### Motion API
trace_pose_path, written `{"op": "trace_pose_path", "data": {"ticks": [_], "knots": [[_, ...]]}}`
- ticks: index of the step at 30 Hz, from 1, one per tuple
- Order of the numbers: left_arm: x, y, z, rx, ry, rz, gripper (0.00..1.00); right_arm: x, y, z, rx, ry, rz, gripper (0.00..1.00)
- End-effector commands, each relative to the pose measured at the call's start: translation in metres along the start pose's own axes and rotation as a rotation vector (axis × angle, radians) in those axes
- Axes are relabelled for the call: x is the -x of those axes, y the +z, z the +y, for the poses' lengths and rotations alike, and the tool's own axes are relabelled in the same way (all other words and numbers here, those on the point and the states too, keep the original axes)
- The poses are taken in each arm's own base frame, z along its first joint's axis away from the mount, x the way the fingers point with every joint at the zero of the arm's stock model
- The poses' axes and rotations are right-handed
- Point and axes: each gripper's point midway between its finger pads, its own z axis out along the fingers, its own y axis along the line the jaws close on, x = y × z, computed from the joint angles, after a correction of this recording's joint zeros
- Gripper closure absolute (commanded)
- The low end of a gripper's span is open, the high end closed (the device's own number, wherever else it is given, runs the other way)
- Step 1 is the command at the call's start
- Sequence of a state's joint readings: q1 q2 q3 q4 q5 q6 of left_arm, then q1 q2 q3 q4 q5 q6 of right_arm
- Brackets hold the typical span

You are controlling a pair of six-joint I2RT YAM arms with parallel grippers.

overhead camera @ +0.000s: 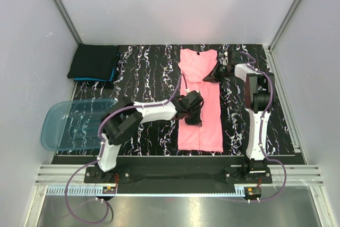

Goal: Fold and stack the t-shirts
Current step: Fold the tshirt

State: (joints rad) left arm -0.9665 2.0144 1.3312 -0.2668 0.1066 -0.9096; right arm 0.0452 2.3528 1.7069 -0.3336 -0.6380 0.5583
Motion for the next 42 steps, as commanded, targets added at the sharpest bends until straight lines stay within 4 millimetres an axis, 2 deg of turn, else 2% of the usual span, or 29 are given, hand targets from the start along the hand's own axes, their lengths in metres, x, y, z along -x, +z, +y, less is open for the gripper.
{"op": "trace_pose_path", "data": {"ticks": [1,5,10,16,20,24,27,28,31,33,34,35,37,42], "knots": [[0.018,-0.027,-0.017,-0.051,-0.037,-0.079,1.0,0.005,0.004,-0.024,-0.068,0.014,-0.03,1.0],[0.019,-0.031,-0.013,-0.043,-0.056,-0.103,1.0,0.006,0.002,-0.022,-0.065,0.013,-0.033,1.0],[0.019,-0.034,-0.019,-0.066,-0.056,-0.11,1.0,0.006,0.001,-0.023,-0.065,0.014,-0.034,1.0],[0.005,-0.033,-0.022,-0.071,-0.089,-0.086,1.0,0.009,0.0,-0.026,-0.068,0.022,-0.041,1.0],[-0.004,-0.027,-0.011,-0.024,-0.118,-0.058,1.0,0.011,-0.001,-0.027,-0.068,0.027,-0.045,1.0],[-0.009,-0.021,-0.007,-0.003,-0.138,-0.034,1.0,0.013,-0.004,-0.023,-0.055,0.021,-0.052,1.0],[-0.006,-0.022,-0.01,0.0,-0.129,-0.034,1.0,0.016,-0.005,-0.011,-0.003,-0.003,-0.061,1.0],[-0.004,-0.024,-0.011,-0.002,-0.126,-0.039,1.0,0.014,-0.005,-0.006,0.023,-0.007,-0.05,1.0],[0.006,-0.028,-0.013,0.004,-0.111,-0.049,0.82,0.015,-0.009,0.007,0.074,-0.026,-0.047,0.96],[0.02,-0.036,-0.008,0.024,-0.1,-0.066,0.7,0.016,-0.015,0.02,0.113,-0.047,-0.055,0.81],[0.025,-0.038,-0.006,0.024,-0.097,-0.076,0.69,0.016,-0.015,0.023,0.13,-0.05,-0.053,0.81],[0.029,-0.042,-0.005,0.024,-0.093,-0.081,0.68,0.018,-0.02,0.031,0.148,-0.058,-0.059,0.75],[0.041,-0.052,-0.002,0.019,-0.08,-0.113,0.66,0.021,-0.022,0.036,0.152,-0.063,-0.071,0.72],[0.092,-0.064,0.022,0.019,-0.049,-0.207,0.65,0.022,-0.009,0.033,0.165,-0.015,-0.065,0.76]]}}
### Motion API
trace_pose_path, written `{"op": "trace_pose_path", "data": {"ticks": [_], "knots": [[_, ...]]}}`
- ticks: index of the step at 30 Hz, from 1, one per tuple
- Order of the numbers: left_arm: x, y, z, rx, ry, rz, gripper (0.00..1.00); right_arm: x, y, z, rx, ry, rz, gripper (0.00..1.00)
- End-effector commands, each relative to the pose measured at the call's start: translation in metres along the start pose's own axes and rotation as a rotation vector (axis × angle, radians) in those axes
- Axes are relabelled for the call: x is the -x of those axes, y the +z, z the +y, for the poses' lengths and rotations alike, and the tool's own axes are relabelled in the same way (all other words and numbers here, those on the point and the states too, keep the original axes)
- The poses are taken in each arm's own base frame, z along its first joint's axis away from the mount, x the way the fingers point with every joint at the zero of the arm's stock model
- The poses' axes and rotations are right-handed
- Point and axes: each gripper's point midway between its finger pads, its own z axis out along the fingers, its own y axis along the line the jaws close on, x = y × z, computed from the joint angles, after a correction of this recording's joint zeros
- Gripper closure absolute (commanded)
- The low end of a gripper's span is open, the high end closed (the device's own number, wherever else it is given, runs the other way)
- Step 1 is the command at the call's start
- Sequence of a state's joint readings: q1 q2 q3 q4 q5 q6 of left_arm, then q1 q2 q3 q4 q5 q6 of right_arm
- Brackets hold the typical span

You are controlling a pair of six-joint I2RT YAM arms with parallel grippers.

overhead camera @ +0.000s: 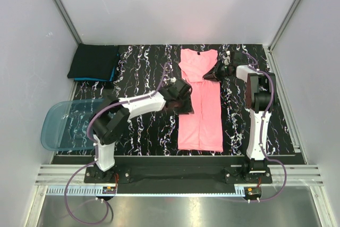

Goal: Fold and stack the t-shirts
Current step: Fold the tshirt

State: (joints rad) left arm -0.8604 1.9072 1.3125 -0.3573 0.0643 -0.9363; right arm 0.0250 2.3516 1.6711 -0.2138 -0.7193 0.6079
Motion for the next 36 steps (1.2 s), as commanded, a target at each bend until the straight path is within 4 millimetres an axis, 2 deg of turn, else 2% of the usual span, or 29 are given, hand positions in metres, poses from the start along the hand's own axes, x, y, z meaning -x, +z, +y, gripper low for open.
{"op": "trace_pose_path", "data": {"ticks": [1,6,7,9,10,12,13,18,22,23,26,28,29,30,31,32,33,34,35,36], "knots": [[0.062,-0.021,0.002,-0.026,0.078,-0.141,0.65,0.013,-0.001,0.022,0.063,-0.017,-0.043,0.78],[0.108,-0.019,0.029,0.011,0.071,-0.218,0.64,0.012,0.015,0.017,0.066,0.009,-0.055,0.8],[0.126,-0.02,0.038,0.014,0.056,-0.251,0.64,0.014,0.018,0.019,0.067,0.013,-0.058,0.8],[0.137,-0.012,0.052,0.033,0.032,-0.247,0.63,0.017,0.023,0.012,0.049,0.041,-0.067,0.8],[0.149,-0.011,0.063,0.039,0.013,-0.257,0.63,0.021,0.025,0.011,0.045,0.044,-0.079,0.8],[0.161,-0.01,0.068,0.025,0.001,-0.257,0.63,0.023,0.03,0.006,0.033,0.062,-0.084,0.8],[0.172,-0.009,0.077,0.028,-0.01,-0.266,0.63,0.027,0.031,0.007,0.034,0.059,-0.092,0.8],[0.202,-0.019,0.089,0.023,-0.015,-0.314,0.62,0.036,0.038,0.005,0.019,0.065,-0.108,0.8],[0.223,-0.029,0.099,0.028,-0.023,-0.35,0.62,0.05,0.043,0.015,0.031,0.059,-0.137,0.8],[0.225,-0.031,0.099,0.025,-0.019,-0.352,0.62,0.05,0.047,0.013,0.032,0.061,-0.132,0.8],[0.229,-0.045,0.091,0.004,0.016,-0.346,0.62,0.057,0.05,0.026,0.057,0.042,-0.132,0.79],[0.218,-0.052,0.09,0.003,0.034,-0.319,0.6,0.059,0.043,0.042,0.077,0.021,-0.117,0.73],[0.213,-0.059,0.089,-0.002,0.035,-0.315,0.59,0.064,0.029,0.06,0.091,-0.007,-0.134,0.69],[0.212,-0.078,0.083,-0.01,0.039,-0.344,0.58,0.061,0.022,0.062,0.077,-0.012,-0.139,0.64],[0.191,-0.079,0.091,0.006,0.034,-0.315,0.57,0.061,0.012,0.07,0.072,-0.023,-0.156,0.53],[0.184,-0.086,0.091,0.005,0.036,-0.318,0.55,0.065,-0.013,0.096,0.083,-0.068,-0.193,0.45],[0.179,-0.111,0.081,-0.02,0.05,-0.354,0.54,0.062,-0.022,0.095,0.054,-0.066,-0.211,0.39],[0.169,-0.117,0.079,-0.029,0.057,-0.356,0.53,0.062,-0.033,0.102,0.051,-0.079,-0.225,0.33],[0.147,-0.113,0.09,-0.014,0.053,-0.323,0.51,0.059,-0.055,0.122,0.06,-0.108,-0.243,0.33],[0.142,-0.133,0.079,-0.053,0.07,-0.358,0.5,0.051,-0.062,0.12,0.034,-0.102,-0.244,0.32]]}}
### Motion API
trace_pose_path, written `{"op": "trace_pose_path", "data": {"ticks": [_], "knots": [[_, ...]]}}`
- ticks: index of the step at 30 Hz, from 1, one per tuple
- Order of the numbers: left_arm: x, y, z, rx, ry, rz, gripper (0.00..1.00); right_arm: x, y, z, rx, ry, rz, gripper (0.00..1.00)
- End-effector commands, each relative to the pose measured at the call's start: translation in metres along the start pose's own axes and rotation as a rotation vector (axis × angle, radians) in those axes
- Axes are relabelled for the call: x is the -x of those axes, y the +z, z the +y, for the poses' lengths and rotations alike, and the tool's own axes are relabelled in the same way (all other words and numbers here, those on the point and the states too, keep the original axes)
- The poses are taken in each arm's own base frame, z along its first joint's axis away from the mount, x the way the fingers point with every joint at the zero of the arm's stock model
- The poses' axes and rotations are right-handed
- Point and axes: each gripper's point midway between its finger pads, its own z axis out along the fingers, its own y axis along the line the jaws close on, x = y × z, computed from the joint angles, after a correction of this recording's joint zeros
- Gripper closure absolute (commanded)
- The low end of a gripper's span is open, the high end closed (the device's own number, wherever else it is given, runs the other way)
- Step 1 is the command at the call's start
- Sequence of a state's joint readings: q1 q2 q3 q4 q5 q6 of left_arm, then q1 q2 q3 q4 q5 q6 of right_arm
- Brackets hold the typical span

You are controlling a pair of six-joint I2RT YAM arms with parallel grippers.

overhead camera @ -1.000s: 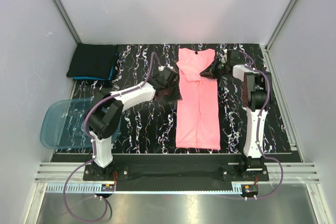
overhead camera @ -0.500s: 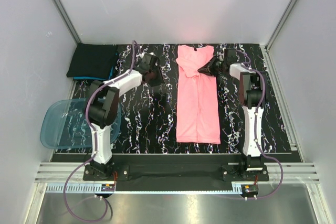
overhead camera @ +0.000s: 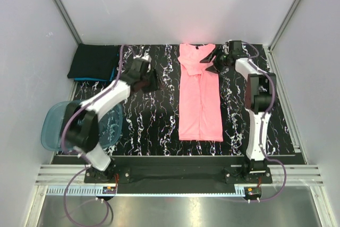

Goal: Fold and stack the t-shirts
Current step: Fold the tshirt

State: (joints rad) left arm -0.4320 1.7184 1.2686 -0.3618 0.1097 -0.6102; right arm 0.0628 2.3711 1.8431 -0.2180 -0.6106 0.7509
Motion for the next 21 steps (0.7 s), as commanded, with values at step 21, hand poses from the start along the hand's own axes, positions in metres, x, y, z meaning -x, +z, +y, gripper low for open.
{"op": "trace_pose_path", "data": {"ticks": [21], "knots": [[-0.209,-0.041,-0.041,-0.311,-0.028,0.251,0.42,-0.231,-0.24,-0.086,-0.492,0.077,0.05,0.43]]}}
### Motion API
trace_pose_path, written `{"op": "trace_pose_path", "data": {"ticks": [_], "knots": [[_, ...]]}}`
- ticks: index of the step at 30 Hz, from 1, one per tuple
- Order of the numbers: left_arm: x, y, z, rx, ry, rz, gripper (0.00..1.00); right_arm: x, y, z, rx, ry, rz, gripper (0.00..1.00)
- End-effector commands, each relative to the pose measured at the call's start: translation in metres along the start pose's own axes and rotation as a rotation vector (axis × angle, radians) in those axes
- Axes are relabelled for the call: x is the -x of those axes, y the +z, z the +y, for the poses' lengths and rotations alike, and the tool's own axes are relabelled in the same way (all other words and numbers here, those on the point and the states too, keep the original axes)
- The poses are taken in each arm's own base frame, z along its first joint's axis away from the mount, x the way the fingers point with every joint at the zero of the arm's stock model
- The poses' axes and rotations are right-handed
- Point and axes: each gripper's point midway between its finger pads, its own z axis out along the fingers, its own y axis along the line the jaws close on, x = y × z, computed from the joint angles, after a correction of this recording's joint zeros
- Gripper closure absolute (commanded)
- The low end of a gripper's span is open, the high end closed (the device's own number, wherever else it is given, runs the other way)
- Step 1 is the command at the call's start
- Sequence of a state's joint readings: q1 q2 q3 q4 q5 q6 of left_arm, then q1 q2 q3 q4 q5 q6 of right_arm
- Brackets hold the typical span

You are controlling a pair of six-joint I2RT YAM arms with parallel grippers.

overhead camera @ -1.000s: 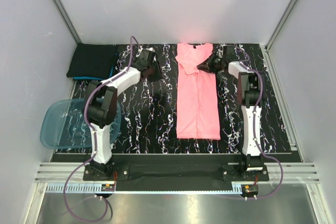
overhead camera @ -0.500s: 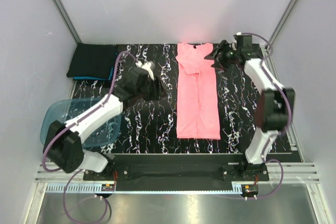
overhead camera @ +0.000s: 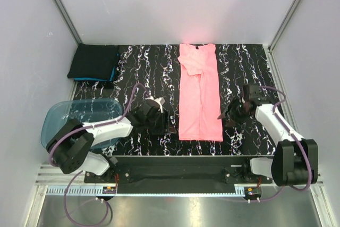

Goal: Fold and stack the t-shirts
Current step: Fold the tshirt

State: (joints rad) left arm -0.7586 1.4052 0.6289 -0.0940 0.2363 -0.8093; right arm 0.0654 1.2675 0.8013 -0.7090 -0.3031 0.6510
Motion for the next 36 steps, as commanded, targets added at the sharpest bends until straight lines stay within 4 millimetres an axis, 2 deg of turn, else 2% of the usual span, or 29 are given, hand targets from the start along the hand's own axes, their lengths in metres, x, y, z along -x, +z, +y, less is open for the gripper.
{"op": "trace_pose_path", "data": {"ticks": [1,2,3,6,11,17,23,25,27,28,30,34,36], "knots": [[0.01,0.008,-0.03,-0.134,-0.052,-0.058,0.41,-0.009,-0.002,-0.011,-0.017,-0.001,-0.017,0.37],[0.003,0.011,-0.027,-0.147,-0.07,-0.042,0.39,-0.013,0.002,-0.019,-0.037,0.007,-0.01,0.35],[0.005,0.016,-0.037,-0.197,-0.091,-0.056,0.39,-0.015,0.004,-0.023,-0.048,0.008,-0.009,0.34],[-0.001,0.026,-0.039,-0.217,-0.128,-0.035,0.39,-0.02,0.014,-0.028,-0.044,0.016,0.005,0.33],[-0.011,0.044,-0.025,-0.135,-0.154,-0.006,0.4,-0.027,0.032,-0.032,-0.025,0.066,0.034,0.36],[-0.019,0.044,-0.007,-0.044,-0.173,-0.003,0.45,-0.039,0.037,-0.044,-0.037,0.114,0.033,0.38],[-0.032,0.042,0.009,0.029,-0.192,0.003,0.48,-0.038,0.033,-0.045,-0.037,0.128,0.014,0.43],[-0.036,0.042,0.013,0.036,-0.203,0.004,0.5,-0.04,0.034,-0.045,-0.037,0.127,0.023,0.49],[-0.035,0.043,0.009,0.011,-0.215,-0.001,0.54,-0.039,0.033,-0.044,-0.03,0.125,0.016,0.56],[-0.036,0.043,0.007,0.002,-0.217,-0.002,0.55,-0.039,0.032,-0.044,-0.025,0.127,0.013,0.67],[-0.036,0.045,0.001,-0.026,-0.218,-0.001,0.6,-0.04,0.032,-0.044,-0.019,0.122,0.011,0.74],[-0.039,0.049,-0.006,-0.056,-0.218,0.025,0.7,-0.043,0.028,-0.044,-0.013,0.123,0.005,0.81],[-0.039,0.049,-0.009,-0.067,-0.22,0.024,0.8,-0.043,0.026,-0.044,-0.012,0.123,0.0,0.86]]}}
